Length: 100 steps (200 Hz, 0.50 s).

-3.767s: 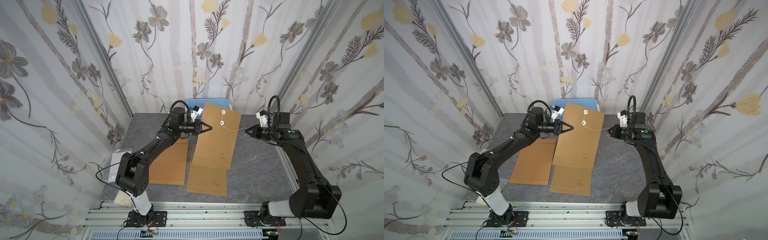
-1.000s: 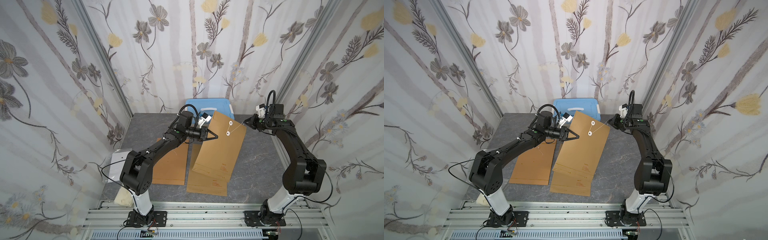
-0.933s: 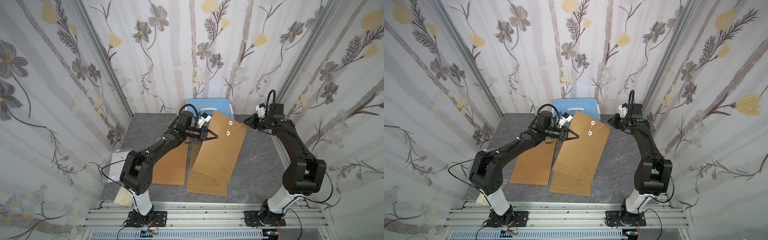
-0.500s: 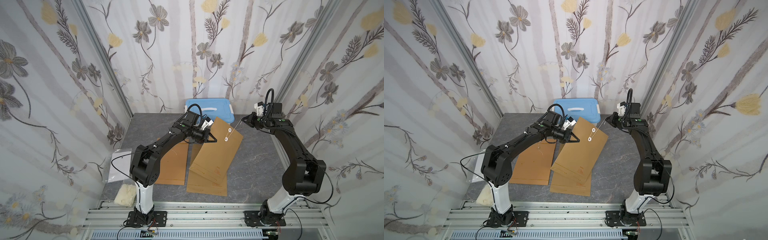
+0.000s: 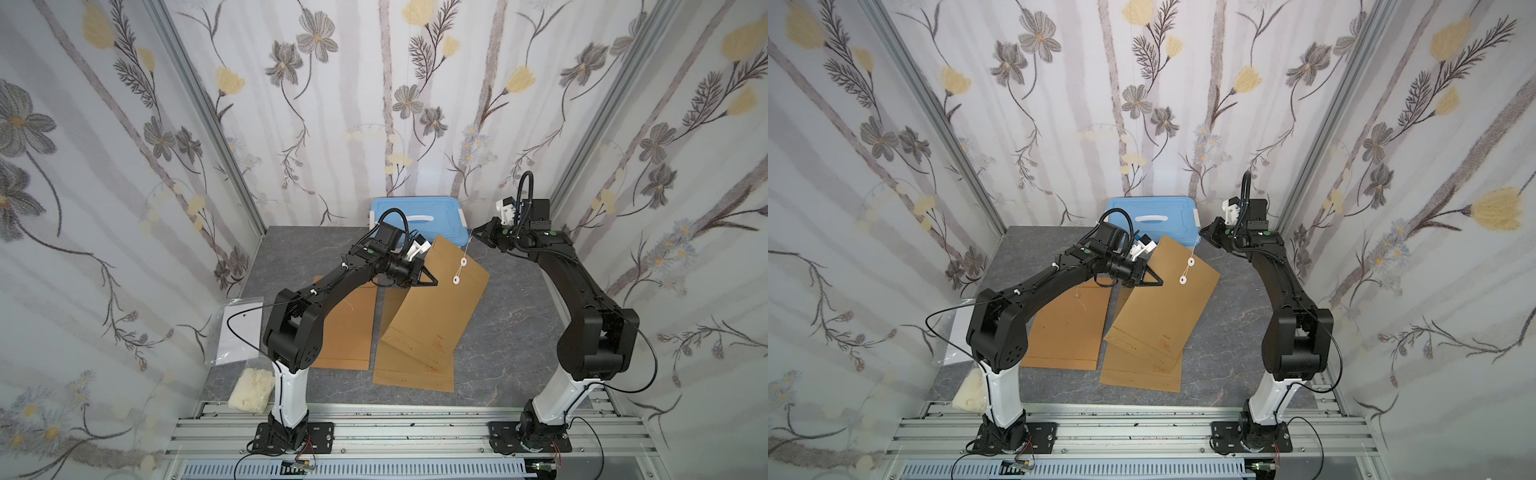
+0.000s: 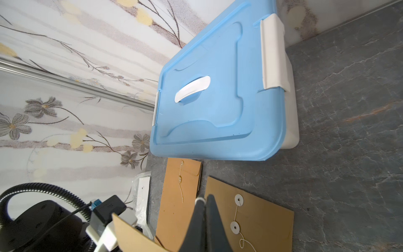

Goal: Close the mouth of the file bag
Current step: Close the file bag.

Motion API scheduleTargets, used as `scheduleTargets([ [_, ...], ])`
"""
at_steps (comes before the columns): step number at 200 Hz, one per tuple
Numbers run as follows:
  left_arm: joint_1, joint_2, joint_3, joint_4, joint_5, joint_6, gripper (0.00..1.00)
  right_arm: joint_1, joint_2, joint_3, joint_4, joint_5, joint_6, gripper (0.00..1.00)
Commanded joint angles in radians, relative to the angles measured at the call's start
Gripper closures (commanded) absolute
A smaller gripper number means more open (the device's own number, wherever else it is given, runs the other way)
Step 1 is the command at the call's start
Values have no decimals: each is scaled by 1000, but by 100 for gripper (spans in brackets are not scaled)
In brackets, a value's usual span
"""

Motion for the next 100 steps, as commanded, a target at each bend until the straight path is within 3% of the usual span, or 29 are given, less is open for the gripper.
scheduleTargets([
  [1, -6, 12, 22, -24, 39, -1, 100, 18, 27, 37, 71, 30, 24, 100],
  [100, -5, 76, 46, 119, 18, -169, 100, 158, 75, 89, 121, 77, 74, 100],
])
